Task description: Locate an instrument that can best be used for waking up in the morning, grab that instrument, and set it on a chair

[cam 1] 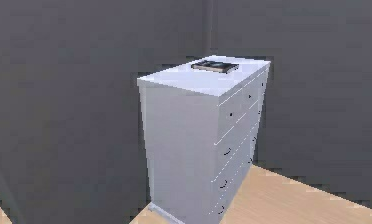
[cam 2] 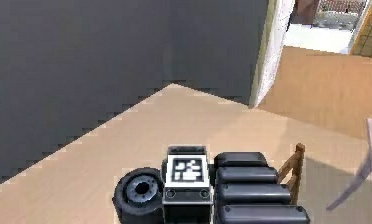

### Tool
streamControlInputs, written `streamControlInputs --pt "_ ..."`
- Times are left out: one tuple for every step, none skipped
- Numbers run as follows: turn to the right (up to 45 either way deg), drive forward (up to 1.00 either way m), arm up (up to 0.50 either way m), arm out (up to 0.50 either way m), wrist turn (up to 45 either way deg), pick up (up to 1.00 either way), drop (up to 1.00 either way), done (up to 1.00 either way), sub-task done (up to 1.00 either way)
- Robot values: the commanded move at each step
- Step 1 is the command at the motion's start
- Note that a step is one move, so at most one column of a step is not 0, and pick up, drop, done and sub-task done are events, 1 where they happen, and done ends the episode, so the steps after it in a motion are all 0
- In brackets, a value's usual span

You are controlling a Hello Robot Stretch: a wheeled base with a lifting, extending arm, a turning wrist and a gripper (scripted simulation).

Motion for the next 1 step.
streamControlInputs --pt "6.0 0.00 0.00 0.00 0.0 0.00 0.00 0.00 0.00"
